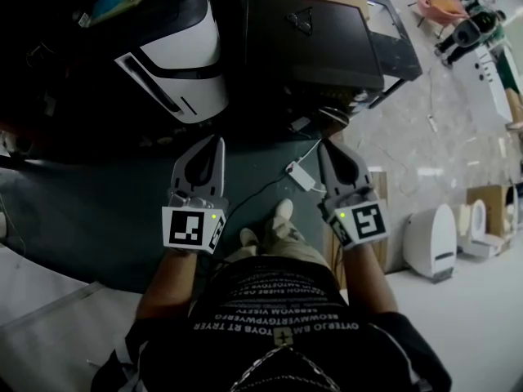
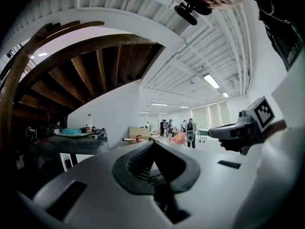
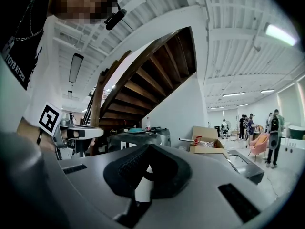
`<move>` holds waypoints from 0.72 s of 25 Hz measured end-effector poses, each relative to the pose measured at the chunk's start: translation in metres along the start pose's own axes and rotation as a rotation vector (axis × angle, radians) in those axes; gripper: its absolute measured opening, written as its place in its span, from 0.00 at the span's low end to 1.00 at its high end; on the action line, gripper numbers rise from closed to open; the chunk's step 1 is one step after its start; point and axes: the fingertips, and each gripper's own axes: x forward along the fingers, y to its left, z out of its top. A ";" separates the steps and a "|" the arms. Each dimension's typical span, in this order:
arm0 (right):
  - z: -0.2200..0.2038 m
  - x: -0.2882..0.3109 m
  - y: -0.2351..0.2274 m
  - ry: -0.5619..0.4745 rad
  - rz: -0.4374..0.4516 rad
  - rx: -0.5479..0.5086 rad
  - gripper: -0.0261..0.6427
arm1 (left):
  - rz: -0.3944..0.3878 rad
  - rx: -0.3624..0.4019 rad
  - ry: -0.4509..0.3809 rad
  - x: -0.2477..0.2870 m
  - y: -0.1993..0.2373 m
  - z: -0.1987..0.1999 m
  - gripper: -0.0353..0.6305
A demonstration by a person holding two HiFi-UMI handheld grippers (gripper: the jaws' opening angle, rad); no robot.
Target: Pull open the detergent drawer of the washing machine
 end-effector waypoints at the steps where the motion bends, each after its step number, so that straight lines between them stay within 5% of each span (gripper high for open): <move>1: -0.001 0.002 -0.002 0.001 -0.001 -0.001 0.04 | 0.008 0.010 -0.004 0.003 0.000 -0.001 0.06; 6: -0.002 0.012 -0.007 -0.022 -0.004 -0.018 0.04 | 0.030 0.052 -0.008 0.009 0.004 -0.016 0.06; 14: -0.005 0.000 0.012 -0.044 -0.016 -0.015 0.04 | 0.014 -0.013 -0.037 -0.006 0.004 -0.016 0.06; 18: -0.015 -0.001 0.013 -0.020 -0.017 -0.002 0.04 | -0.021 0.036 -0.024 -0.003 0.001 -0.024 0.06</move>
